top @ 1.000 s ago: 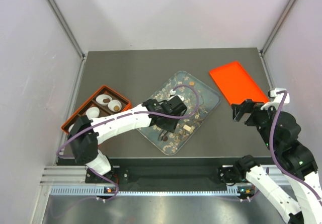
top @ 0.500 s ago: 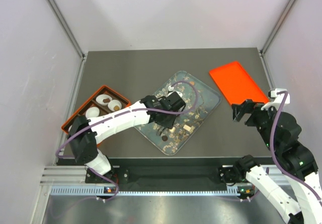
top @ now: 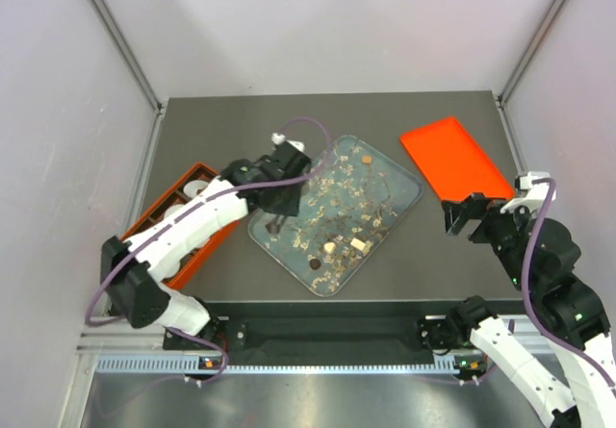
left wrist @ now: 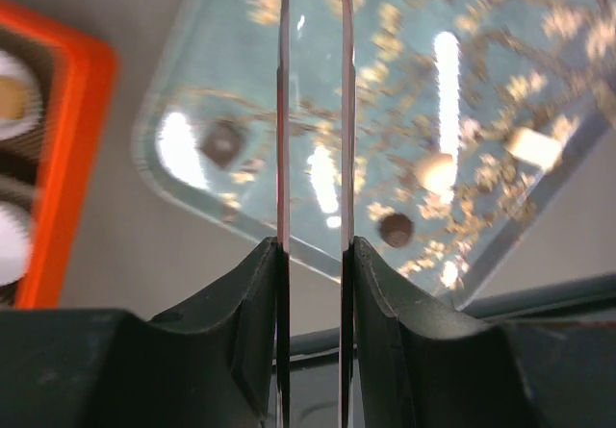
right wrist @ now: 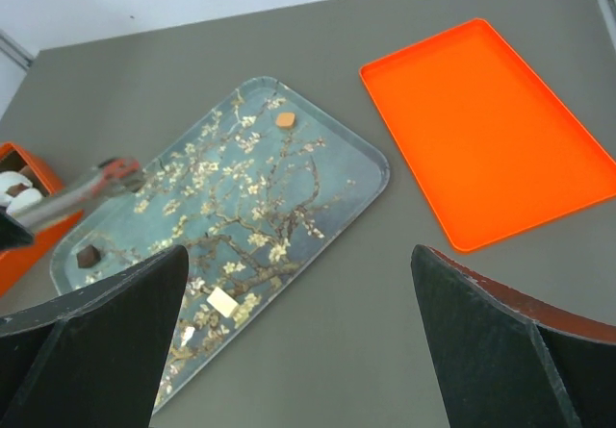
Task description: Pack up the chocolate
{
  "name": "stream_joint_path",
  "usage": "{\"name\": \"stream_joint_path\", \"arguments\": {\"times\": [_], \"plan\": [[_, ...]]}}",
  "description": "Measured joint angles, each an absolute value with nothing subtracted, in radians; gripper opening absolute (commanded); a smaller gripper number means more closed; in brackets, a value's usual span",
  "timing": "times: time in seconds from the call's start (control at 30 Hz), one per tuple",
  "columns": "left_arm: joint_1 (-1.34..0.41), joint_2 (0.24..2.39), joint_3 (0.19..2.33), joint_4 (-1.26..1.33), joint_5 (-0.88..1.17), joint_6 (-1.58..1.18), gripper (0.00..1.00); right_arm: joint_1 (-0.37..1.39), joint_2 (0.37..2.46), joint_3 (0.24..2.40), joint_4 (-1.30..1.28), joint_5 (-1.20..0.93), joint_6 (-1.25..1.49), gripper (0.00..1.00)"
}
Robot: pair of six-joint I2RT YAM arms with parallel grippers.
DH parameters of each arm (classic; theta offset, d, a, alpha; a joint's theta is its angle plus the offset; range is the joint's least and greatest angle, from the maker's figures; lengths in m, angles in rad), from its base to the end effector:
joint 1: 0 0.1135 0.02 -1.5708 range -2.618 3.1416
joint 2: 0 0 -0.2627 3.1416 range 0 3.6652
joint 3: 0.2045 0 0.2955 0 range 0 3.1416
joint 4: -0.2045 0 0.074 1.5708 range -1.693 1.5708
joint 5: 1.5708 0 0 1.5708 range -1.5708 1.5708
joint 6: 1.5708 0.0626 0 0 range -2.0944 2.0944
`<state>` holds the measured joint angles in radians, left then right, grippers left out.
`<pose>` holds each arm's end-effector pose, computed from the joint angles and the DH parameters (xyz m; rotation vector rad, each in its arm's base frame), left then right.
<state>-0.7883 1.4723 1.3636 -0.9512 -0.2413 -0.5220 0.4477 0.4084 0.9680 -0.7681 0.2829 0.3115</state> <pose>0.2603 -0.2406 0.2856 0.2624 2.5766 -0.1630 0.1189 0.0377 0.3945 0.0833 1.7785 0.2973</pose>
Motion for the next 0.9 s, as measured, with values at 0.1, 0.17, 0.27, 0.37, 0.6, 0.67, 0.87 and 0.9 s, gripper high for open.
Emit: {"name": "stream_joint_path", "arguments": {"times": [0.1, 0.17, 0.27, 0.37, 0.6, 0.67, 0.87, 0.9], "plan": [[-0.668, 1.387, 1.364, -0.98, -0.25, -0.517, 0.38, 0.448, 0.392, 0.953, -0.748, 0.27, 0.311, 1.0], [-0.572, 1.321, 1.364, -1.0, -0.261, -0.509, 0.39, 0.448, 0.383, 0.939, -0.736, 0.259, 0.311, 1.0], [-0.44, 1.234, 1.364, -1.028, -0.282, -0.493, 0.4, 0.448, 0.376, 0.919, -0.724, 0.237, 0.31, 1.0], [-0.326, 1.174, 1.351, -1.048, -0.297, -0.476, 0.39, 0.448, 0.374, 0.902, -0.716, 0.21, 0.31, 1.0], [-0.089, 1.147, 1.246, -1.079, -0.278, -0.439, 0.38, 0.45, 0.369, 0.89, -0.683, 0.167, 0.307, 1.0], [-0.048, 1.148, 1.229, -1.085, -0.27, -0.434, 0.38, 0.459, 0.363, 0.889, -0.674, 0.163, 0.307, 1.0], [0.012, 1.147, 1.22, -1.1, -0.263, -0.424, 0.37, 0.487, 0.348, 0.889, -0.667, 0.168, 0.303, 1.0], [0.018, 1.144, 1.218, -1.102, -0.265, -0.423, 0.37, 0.49, 0.345, 0.888, -0.664, 0.171, 0.301, 1.0]]}}
